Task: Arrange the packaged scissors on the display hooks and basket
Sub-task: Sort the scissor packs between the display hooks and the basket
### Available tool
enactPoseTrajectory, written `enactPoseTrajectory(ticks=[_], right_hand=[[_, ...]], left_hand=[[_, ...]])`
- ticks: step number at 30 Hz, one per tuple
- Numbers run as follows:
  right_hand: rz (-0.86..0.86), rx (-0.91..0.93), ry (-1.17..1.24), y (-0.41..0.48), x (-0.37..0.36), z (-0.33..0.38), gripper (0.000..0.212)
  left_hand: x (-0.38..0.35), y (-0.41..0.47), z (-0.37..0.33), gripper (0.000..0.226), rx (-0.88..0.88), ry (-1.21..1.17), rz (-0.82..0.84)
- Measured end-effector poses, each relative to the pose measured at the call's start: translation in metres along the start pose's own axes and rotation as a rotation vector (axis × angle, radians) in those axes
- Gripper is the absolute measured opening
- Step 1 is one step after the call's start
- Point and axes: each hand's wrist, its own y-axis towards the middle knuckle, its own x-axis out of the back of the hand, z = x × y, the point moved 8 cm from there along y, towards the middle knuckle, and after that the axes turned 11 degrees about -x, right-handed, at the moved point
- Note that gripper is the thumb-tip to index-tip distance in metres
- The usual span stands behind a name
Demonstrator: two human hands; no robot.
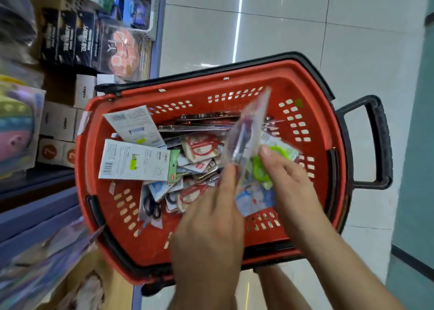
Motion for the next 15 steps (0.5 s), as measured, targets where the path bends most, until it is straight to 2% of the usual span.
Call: enactPoseTrajectory(ticks=[2,3,4,6,8,11,12,15], right_hand=[[0.058,-0.071,0.071,0.003,-0.005,-0.006,0.082],[0.078,-0.099,0.134,0.004,-0.005,-0.006,0.092],[0.103,-0.125,0.200,0.007,-0.004,-0.008,0.086],[0.126,-0.144,0.288,0.010,-0.006,-0.006,0.052],[0.009,-0.149,0.294,0.015,-0.001,-0.011,0.024],[-0.200,-0.204,0.343,0.019,0.015,-0.027,0.017],[-0.236,-0.208,0.351,0.020,0.020,-0.030,0.017],[-0.231,-0.218,0.346,0.016,0.031,-0.031,0.017]], left_hand=[[-0.011,-0.007,-0.015,0.057,-0.007,-0.025,0.015],[-0.016,-0.002,-0.015,0.059,-0.022,-0.027,0.017],[-0.019,-0.007,-0.017,0.061,-0.020,-0.011,0.027],[-0.029,-0.007,-0.018,0.068,-0.051,0.025,0.062],[-0.047,-0.012,-0.016,0.082,-0.054,0.041,0.164],[-0.060,-0.009,-0.014,0.085,-0.110,0.001,0.244],[-0.058,-0.006,-0.011,0.080,-0.077,-0.131,0.220],[-0.052,0.002,0.014,0.058,0.243,-0.615,0.120]])
